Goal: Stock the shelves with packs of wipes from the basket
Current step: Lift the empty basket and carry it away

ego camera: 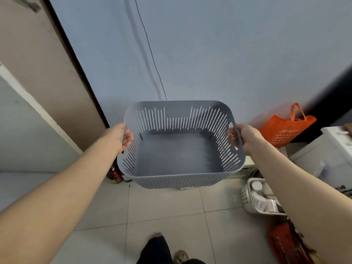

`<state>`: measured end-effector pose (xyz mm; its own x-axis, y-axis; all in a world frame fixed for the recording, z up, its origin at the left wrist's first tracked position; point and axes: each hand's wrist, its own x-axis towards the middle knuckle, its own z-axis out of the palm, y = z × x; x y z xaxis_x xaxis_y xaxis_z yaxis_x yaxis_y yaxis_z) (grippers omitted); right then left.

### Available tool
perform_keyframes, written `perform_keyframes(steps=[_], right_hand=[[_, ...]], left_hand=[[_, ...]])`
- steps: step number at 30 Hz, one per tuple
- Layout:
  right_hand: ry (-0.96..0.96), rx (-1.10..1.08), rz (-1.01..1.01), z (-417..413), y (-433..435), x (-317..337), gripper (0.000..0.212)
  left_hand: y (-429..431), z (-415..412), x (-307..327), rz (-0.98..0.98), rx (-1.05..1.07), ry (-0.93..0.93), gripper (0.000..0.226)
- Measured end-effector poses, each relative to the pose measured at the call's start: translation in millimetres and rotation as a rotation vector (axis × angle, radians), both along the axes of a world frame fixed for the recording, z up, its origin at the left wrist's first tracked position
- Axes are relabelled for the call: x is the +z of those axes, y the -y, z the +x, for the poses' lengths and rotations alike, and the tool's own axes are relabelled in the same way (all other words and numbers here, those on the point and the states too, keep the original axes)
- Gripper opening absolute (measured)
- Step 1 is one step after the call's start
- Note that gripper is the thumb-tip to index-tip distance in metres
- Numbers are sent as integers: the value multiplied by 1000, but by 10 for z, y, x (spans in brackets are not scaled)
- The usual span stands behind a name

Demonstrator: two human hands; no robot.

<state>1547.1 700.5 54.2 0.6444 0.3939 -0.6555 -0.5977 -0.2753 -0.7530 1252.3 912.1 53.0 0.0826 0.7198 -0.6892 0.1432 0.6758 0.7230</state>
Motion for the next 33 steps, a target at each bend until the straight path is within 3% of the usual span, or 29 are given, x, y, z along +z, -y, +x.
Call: perform_keyframes(steps=[12, 21, 33], right_hand=[[93, -63, -133, 1335, -633, -329, 33], [129, 17, -256, 2266, -1029, -799, 30], [56, 77, -285, 2781, -1303, -1457, 37]], left_hand=[[-711, 1485, -468, -30, -63, -12, 28], [-956, 2352, -1085, -96, -31, -24, 32], [-1074, 2855, -1954, -169, 26, -35, 28]])
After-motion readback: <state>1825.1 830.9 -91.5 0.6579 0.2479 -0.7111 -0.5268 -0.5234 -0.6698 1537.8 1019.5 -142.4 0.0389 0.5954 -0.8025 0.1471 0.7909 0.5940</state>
